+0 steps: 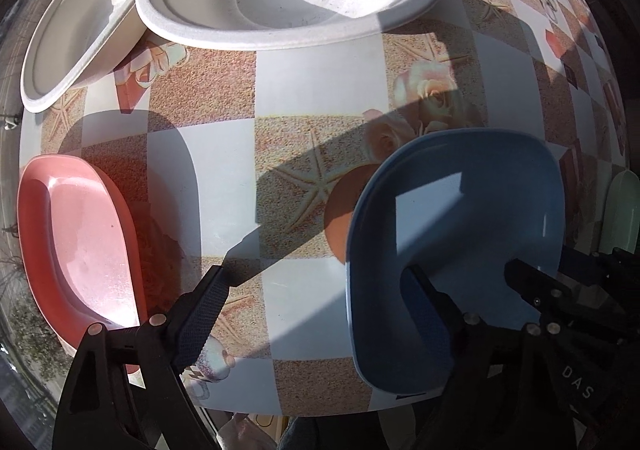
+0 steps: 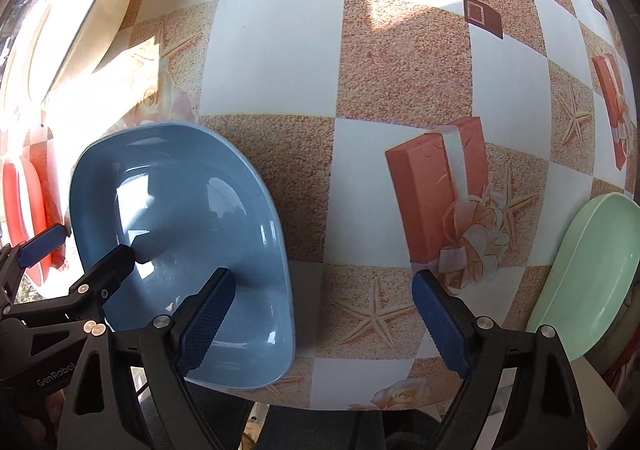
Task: Organize plates and bowls
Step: 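Grasp the blue square plate rim with the right gripper, then lift the blue plate and carry it onto the pink plate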
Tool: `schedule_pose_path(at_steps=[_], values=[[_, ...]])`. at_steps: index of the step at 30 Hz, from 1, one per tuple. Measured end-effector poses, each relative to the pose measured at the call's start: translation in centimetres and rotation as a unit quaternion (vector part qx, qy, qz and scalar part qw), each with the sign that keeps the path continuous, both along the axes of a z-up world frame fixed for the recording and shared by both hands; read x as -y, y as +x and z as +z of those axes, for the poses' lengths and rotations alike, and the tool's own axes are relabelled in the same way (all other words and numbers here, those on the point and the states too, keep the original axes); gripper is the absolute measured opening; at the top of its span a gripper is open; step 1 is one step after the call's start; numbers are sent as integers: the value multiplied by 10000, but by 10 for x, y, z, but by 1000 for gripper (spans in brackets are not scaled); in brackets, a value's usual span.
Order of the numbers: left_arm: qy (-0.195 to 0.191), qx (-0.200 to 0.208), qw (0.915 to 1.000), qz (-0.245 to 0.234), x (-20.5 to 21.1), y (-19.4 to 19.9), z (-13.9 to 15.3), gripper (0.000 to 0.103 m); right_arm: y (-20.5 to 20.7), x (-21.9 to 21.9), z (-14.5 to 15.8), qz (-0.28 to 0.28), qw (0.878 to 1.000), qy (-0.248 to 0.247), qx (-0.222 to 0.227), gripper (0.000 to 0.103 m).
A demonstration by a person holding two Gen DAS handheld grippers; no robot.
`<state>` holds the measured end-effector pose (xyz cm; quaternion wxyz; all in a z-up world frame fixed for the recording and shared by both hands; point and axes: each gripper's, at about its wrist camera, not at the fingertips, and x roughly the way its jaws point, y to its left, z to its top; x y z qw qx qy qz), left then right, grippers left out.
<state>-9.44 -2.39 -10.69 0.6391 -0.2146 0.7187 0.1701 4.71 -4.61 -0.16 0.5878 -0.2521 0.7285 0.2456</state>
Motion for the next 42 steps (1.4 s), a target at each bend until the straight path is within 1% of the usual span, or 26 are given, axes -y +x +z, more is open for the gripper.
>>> schedule_pose_path(at_steps=[1,2,3,4,5,6,7,8,9,10,12,13,14,16,18,19,20,22,25,26,28,29,32,33,38,42], values=[[16,26,10000,-66,5,2,1,83,-4,-3,3,82,9999,59,13,61],[29,38,9999,-141,7,4,3,78,-8,-7,6,149,9998,122,10,40],[40,67,9997,-253,9,7,7,71,-11,-10,7,179,9996,189,-71,30],[63,97,9992,-374,17,11,10,66,-13,-13,6,184,9997,148,-104,26],[63,140,9987,-482,24,17,13,51,-13,-15,6,159,9998,117,-89,26],[20,168,9981,-595,28,19,15,38,-12,-15,4,109,9998,116,-118,26],[89,117,9975,-697,31,21,18,38,-11,-16,3,56,9997,132,-182,23],[73,131,9974,-701,32,22,18,38,-10,-17,2,-2,9995,163,-276,18],[53,130,9976,-683,35,21,18,38,-10,-17,2,-74,9986,256,-450,18],[46,101,9977,-672,37,21,18,38,-13,-17,3,-90,9983,234,-520,17],[30,83,9978,-654,37,19,20,38,-22,-20,0,29,9991,80,-406,17],[24,92,9979,-643,39,17,22,38,-25,-21,0,64,9991,72,-407,17],[31,95,9979,-640,27,25,16,38,-28,-23,0,70,9990,77,-426,17],[46,113,9979,-643,28,26,20,38,-32,-24,2,73,9988,73,-480,17],[83,149,9977,-660,27,25,25,38,-33,-28,0,74,9987,74,-496,17],[111,181,9975,-669,24,21,22,38,-33,-29,1,81,9987,69,-501,17],[130,201,9974,-675,24,23,24,38,-26,-32,-6,88,9989,60,-456,17],[151,241,9973,-674,26,20,36,38,-26,-34,-10,97,9990,77,-421,17],[171,284,9972,-667,23,18,44,38,-25,-27,-6,101,9989,123,-443,17],[182,298,9971,-669,23,19,47,38,-26,-19,-14,107,9991,134,-400,17],[222,329,9968,-688,24,13,53,38,-29,-12,-11,110,9989,172,-413,17],[244,348,9967,-693,34,-1,60,38,-32,-8,-9,114,9988,188,-429,17],[299,382,9964,-695,39,-4,67,38,-30,-8,-4,146,9987,220,-430,17],[324,388,9963,-695,40,-5,74,38,-30,-8,-3,162,9987,227,-416,17],[482,354,9956,-722,53,-11,80,38,-33,-10,0,207,9986,300,-386,17],[498,344,9958,-686,55,-13,89,38,-35,-9,5,277,9983,391,-342,17]])
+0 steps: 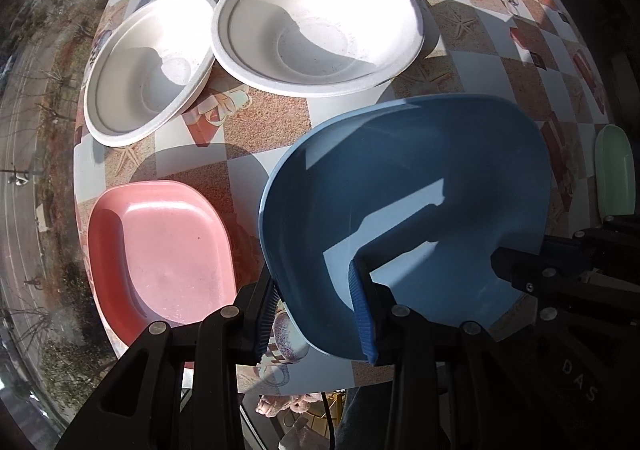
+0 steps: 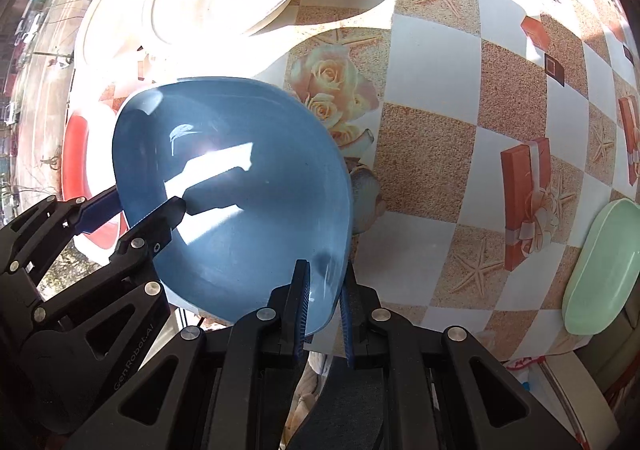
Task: Organize plates and bowls
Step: 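Lift the blue plate and carry it onto the pink plate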
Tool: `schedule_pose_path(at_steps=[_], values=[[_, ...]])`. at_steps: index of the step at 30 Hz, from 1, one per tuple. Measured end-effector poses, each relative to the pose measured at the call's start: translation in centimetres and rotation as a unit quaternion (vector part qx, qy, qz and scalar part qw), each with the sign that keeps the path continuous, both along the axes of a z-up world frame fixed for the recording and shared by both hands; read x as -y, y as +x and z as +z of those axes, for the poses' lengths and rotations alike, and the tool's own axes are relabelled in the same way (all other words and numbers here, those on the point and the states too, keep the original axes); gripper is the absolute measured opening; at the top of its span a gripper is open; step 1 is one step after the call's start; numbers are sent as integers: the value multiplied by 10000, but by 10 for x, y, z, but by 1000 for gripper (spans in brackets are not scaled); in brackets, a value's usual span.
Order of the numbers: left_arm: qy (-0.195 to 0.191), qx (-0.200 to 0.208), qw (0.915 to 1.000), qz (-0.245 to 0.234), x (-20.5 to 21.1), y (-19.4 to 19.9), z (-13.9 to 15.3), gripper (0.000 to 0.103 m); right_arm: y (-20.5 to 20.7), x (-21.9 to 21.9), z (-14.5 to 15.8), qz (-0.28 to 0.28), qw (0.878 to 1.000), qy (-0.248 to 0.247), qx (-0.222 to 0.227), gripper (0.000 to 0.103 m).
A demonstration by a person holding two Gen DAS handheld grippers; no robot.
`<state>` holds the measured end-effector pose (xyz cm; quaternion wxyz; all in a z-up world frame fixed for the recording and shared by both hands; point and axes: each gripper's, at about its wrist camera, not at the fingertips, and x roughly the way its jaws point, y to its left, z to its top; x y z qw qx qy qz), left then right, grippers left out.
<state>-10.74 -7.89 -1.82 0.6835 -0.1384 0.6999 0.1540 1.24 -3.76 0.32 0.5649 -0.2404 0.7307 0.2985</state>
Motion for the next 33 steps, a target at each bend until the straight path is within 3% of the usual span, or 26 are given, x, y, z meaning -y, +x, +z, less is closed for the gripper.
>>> schedule_pose_path(at_steps=[12,27,28,29,33], values=[[34,229,9993,310,-9,0,31,38,-2,1,13,155,9998,56,108,17],[460,428,9954,726,-25,-34,35,38,-22,-11,28,430,9986,285,93,17],[484,429,9950,755,-33,-37,20,38,-24,-12,28,448,9985,293,74,17],[503,434,9947,778,-39,-41,32,38,-26,-14,28,467,9985,297,54,17],[566,420,9931,937,-59,-55,32,38,-37,-26,29,583,9977,332,-4,17]])
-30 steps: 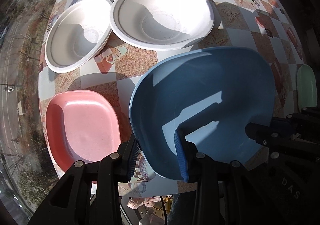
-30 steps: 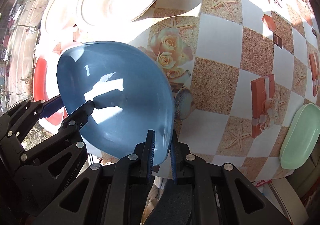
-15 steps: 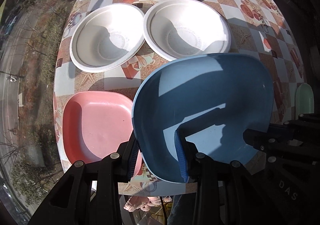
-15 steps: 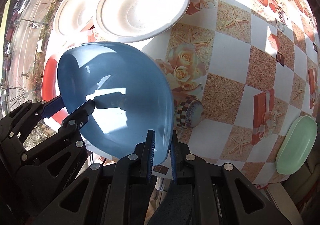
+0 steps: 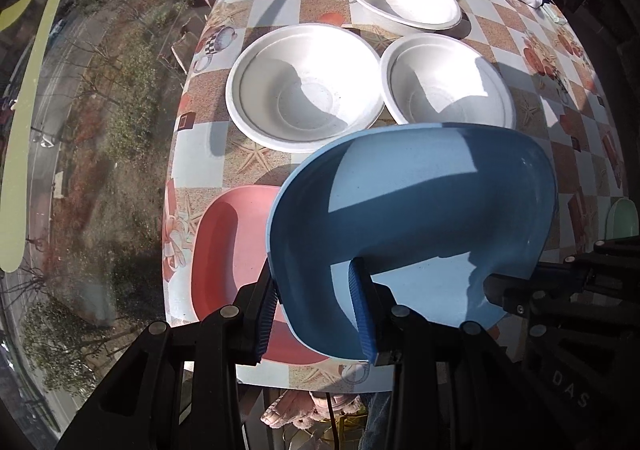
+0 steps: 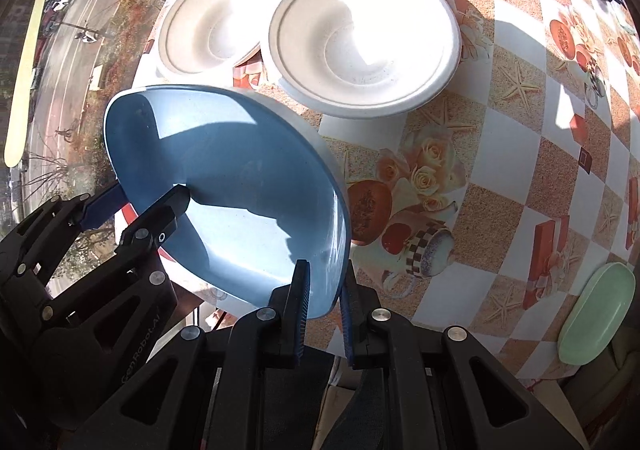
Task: Organize plates and bowls
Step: 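Lift the blue plate and carry it onto the pink plate, then open the right gripper to release the blue plate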
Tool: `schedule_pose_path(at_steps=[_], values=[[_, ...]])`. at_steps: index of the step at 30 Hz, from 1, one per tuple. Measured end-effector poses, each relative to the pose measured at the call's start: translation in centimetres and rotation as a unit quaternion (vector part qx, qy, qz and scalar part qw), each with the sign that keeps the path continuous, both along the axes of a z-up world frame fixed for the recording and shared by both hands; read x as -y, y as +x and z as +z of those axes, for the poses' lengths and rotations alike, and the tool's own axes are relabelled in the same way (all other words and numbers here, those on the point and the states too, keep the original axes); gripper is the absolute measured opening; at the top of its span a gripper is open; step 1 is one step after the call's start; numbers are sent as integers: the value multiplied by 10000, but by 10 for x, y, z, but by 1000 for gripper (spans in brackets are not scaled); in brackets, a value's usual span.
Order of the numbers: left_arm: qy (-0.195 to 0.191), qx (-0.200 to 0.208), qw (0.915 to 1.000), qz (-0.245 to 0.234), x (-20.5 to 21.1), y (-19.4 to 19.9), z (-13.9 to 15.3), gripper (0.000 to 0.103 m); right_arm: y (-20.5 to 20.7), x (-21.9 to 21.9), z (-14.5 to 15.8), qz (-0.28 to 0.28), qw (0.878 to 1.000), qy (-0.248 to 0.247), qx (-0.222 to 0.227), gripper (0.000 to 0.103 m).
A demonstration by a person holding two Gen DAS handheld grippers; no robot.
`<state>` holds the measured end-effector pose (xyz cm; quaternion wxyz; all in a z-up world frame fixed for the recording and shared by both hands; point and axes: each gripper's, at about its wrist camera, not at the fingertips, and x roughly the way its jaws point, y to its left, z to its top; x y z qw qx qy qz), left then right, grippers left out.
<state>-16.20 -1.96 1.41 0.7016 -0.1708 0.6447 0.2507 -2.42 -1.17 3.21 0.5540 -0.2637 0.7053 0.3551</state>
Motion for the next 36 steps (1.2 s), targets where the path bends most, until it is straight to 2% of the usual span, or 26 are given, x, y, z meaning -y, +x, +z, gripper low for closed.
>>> schedule_pose_path(at_steps=[8,16,21,23,25,26,27,29,30,31,32,33,34,36], values=[[51,-181,9994,305,-35,-26,-8,38,-19,-26,-16,127,9994,59,-320,17],[200,-340,9987,323,-70,-38,-22,38,-30,-52,-33,102,9970,-30,-766,17],[58,-386,9982,451,-86,-42,-38,39,-33,-70,-43,40,9930,-133,-1169,17],[-7,-358,9979,534,-88,-43,-41,43,-33,-71,-47,89,9933,-174,-1143,17],[-15,-387,9974,608,-88,-44,-43,58,-29,-71,-48,69,9937,-169,-1104,17],[33,-392,9972,639,-88,-43,-43,72,-32,-75,-44,87,9943,-132,-1054,17],[110,-368,9971,658,-87,-43,-41,79,-30,-75,-42,155,9951,-125,-964,17],[284,-277,9967,712,-86,-42,-35,80,-26,-71,-37,290,9959,-88,-855,19],[302,-249,9965,735,-86,-42,-32,80,-26,-65,-35,325,9957,-78,-861,23],[312,-199,9963,771,-85,-42,-29,81,-24,-59,-33,368,9962,-138,-780,48],[323,-146,9961,809,-85,-43,-26,81,-22,-54,-30,446,9970,-206,-593,79],[335,-80,9958,848,-83,-44,-22,81,-19,-49,-25,508,9976,-142,-444,90],[328,-25,9956,878,-82,-44,-19,81,-16,-44,-21,557,9978,-64,-363,94],[262,103,9952,932,-78,-43,-14,81,-16,-30,-18,624,9976,-146,-260,94]])
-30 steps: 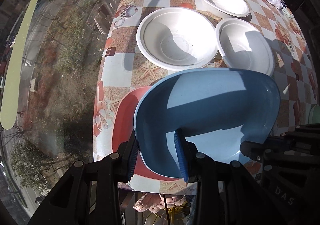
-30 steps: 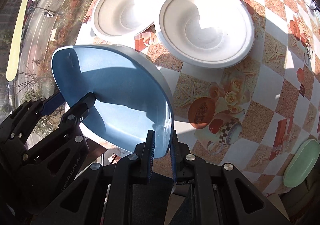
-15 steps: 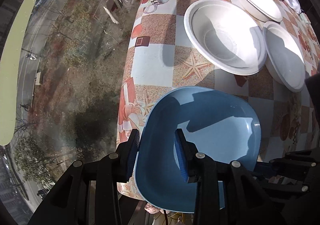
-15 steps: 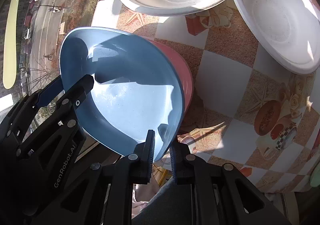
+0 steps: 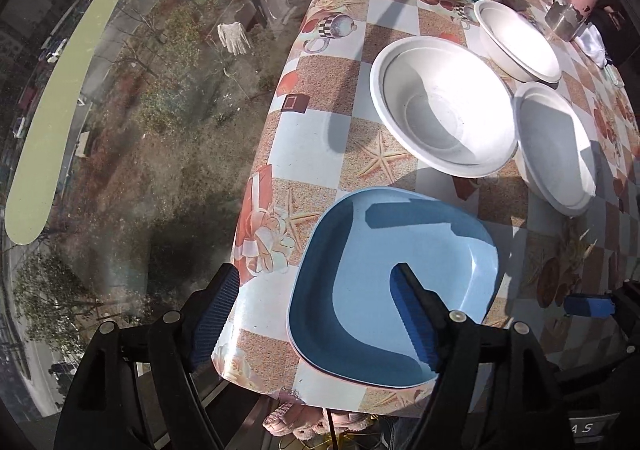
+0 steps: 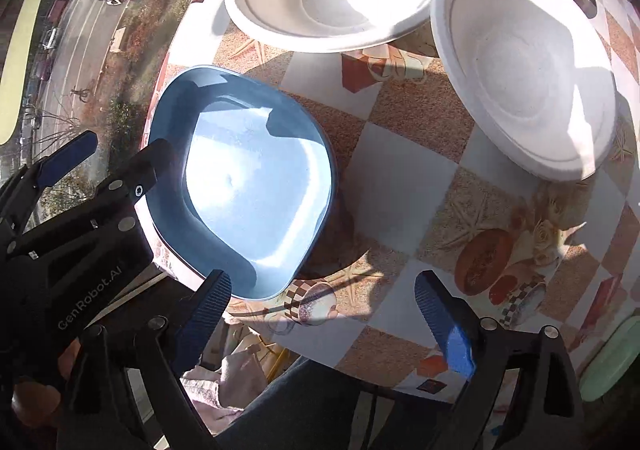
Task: Organize plates and bowls
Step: 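Open the right gripper to release the blue plate, then move the right tool to the green square plate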
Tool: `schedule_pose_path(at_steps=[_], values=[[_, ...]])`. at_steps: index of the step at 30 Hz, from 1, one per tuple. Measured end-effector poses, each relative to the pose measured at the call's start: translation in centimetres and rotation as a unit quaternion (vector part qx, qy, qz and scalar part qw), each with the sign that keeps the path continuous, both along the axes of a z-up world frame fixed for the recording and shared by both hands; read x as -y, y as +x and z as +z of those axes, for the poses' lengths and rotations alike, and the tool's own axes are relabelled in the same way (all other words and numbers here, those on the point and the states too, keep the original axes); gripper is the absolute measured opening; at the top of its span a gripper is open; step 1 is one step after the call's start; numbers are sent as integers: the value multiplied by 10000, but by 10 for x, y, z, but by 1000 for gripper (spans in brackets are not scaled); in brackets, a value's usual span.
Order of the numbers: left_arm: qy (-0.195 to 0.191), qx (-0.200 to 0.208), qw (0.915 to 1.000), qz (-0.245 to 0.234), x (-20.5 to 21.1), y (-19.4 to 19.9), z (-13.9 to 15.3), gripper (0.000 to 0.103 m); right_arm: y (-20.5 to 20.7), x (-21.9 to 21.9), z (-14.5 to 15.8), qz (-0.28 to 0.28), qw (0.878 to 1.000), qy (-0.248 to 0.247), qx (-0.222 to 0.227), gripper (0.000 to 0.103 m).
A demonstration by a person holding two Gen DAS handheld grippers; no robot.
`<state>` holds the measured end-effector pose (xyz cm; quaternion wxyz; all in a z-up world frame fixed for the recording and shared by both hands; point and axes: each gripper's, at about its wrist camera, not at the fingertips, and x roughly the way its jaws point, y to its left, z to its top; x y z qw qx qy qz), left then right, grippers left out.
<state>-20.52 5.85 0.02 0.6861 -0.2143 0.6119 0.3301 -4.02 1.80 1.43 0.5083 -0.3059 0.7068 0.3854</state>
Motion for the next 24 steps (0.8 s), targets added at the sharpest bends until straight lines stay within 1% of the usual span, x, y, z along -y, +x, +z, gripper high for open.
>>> schedule_pose_path(at_steps=[2,6,8,11,15,16,19,24], values=[[-82,127,9999,4,8,5,4,81,12,10,1,-135,9998,-129,53,94],[-309,291,9989,-199,28,18,9,81,39,41,1,-719,9966,-380,137,94],[-386,307,9978,-436,43,28,12,81,48,47,1,-990,9937,-482,215,94],[-434,261,9951,-852,65,44,13,81,66,63,7,-1271,9900,-489,357,94],[-579,210,9887,-1363,92,64,13,81,93,95,15,-1653,9841,-469,449,94],[-593,187,9870,-1483,98,69,13,81,97,97,13,-1770,9820,-474,456,94],[-616,101,9807,-1851,115,83,12,81,110,119,15,-2139,9746,-481,448,94],[-638,6,9716,-2281,136,104,13,81,130,158,15,-2630,9628,-455,429,94]])
